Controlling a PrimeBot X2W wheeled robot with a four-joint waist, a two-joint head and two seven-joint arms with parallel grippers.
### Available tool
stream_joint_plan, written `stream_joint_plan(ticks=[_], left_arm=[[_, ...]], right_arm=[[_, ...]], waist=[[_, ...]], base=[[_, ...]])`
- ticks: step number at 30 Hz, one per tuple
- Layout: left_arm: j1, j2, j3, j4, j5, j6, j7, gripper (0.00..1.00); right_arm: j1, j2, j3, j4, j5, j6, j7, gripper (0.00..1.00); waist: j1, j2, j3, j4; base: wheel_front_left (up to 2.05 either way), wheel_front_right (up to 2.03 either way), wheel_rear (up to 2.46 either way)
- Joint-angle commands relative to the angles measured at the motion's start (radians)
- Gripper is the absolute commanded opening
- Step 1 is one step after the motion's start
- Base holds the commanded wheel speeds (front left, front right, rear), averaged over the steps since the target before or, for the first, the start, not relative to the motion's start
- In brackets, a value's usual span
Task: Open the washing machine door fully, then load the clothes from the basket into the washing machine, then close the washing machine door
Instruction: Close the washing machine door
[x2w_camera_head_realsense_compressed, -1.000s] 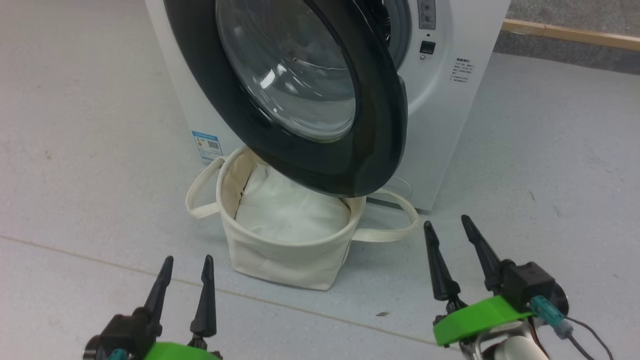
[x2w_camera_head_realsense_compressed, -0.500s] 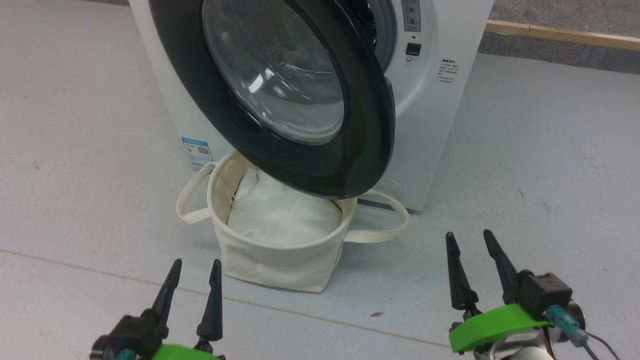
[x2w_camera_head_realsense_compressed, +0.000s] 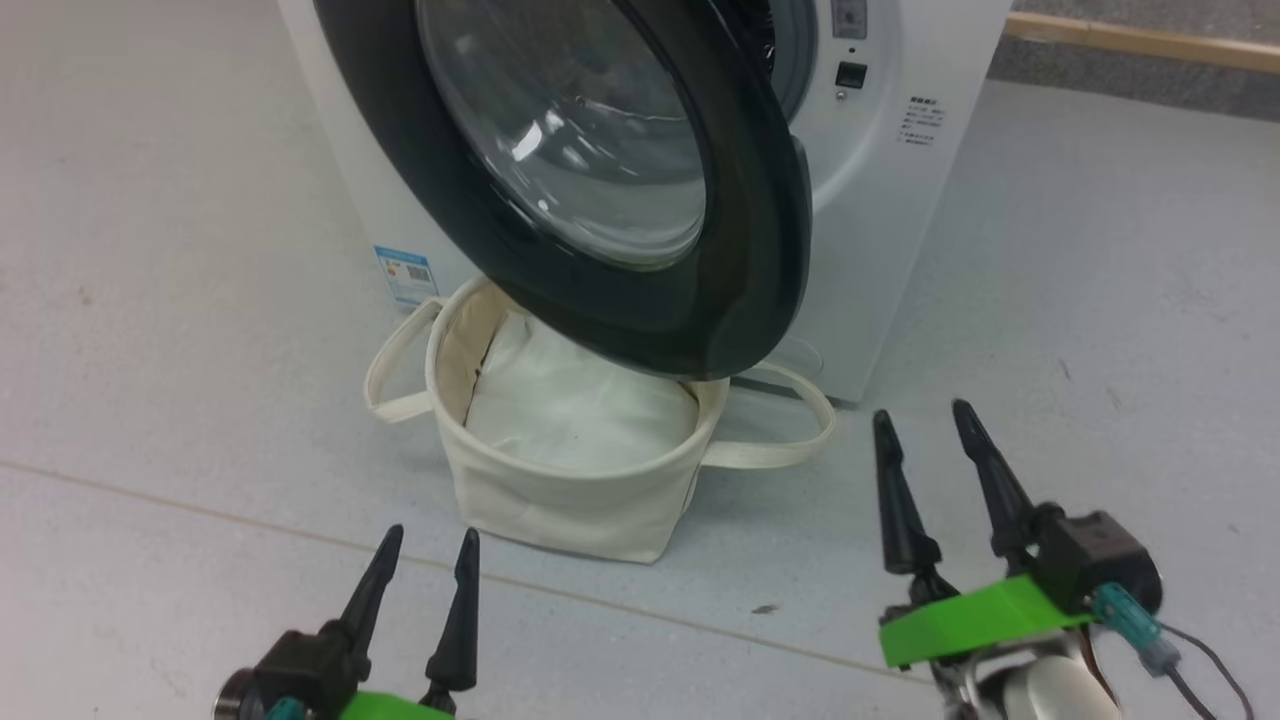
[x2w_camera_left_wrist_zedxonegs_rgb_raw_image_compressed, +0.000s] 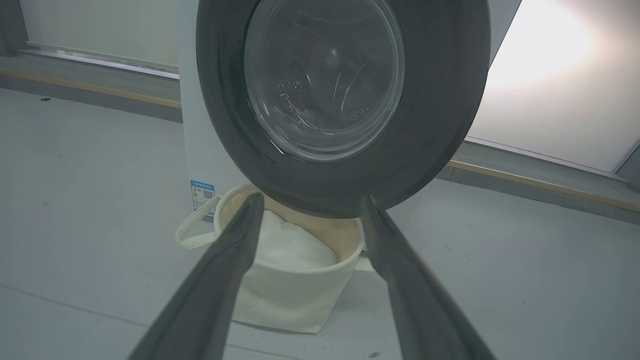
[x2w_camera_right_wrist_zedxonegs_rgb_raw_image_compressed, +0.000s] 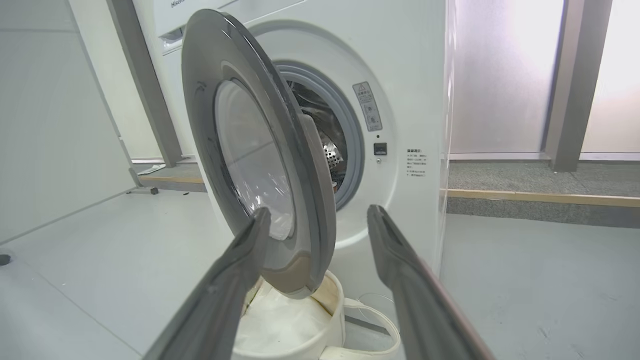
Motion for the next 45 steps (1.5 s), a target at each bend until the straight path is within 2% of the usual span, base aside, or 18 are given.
stream_joint_plan(ticks=[1,2,3,4,11,14,25,31,45], left_arm=[[-0.063,-0.003,0.019,-0.026,-0.006,0.007,-0.005,1.00],[-0.063,-0.003,0.019,-0.026,-0.006,0.007,-0.005,1.00],[-0.069,-0.003,0.013,-0.024,-0.009,0.007,-0.005,1.00],[-0.075,-0.003,0.007,-0.022,-0.012,0.008,-0.005,1.00],[-0.107,-0.003,-0.041,0.012,-0.031,0.022,-0.005,1.00],[-0.127,-0.003,-0.061,0.017,-0.039,0.027,-0.005,1.00],[-0.180,-0.003,-0.121,0.010,-0.055,0.053,-0.005,1.00],[-0.195,-0.003,-0.145,0.005,-0.063,0.062,-0.005,1.00],[-0.229,-0.003,-0.181,-0.016,-0.085,0.073,-0.005,1.00]], right_arm=[[-0.077,0.005,0.048,-0.048,-0.005,0.000,-0.012,1.00],[-0.077,0.005,0.048,-0.048,-0.005,0.000,-0.012,1.00],[-0.088,0.005,0.072,-0.053,0.008,0.000,-0.012,0.33],[-0.102,0.005,0.096,-0.051,0.011,0.000,-0.012,0.00],[-0.228,0.005,0.153,0.039,-0.047,0.000,-0.012,0.00],[-0.289,0.005,0.125,0.085,-0.039,0.000,-0.012,0.00],[-0.460,0.005,0.021,0.294,-0.131,0.000,-0.012,0.00],[-0.524,0.005,-0.022,0.365,-0.168,0.000,-0.012,0.00],[-0.631,0.005,-0.056,0.423,-0.113,0.000,-0.012,0.00]], waist=[[0.0000,-0.0001,0.020,0.016],[0.0000,-0.0001,0.020,0.016],[0.0000,-0.0001,0.027,0.022],[0.0000,-0.0001,0.033,0.029],[0.0000,-0.0001,0.088,0.077],[0.0000,-0.0001,0.114,0.096],[0.0000,-0.0001,0.197,0.149],[0.0000,-0.0001,0.234,0.152],[0.0000,-0.0001,0.290,0.118]], base=[[0.00,0.00,0.00],[0.00,0.00,0.00],[0.00,0.00,0.00],[0.00,0.00,0.00],[0.00,0.00,0.00],[0.00,0.00,0.00],[0.00,0.00,0.00],[0.00,0.00,0.00],[0.00,0.00,0.00]])
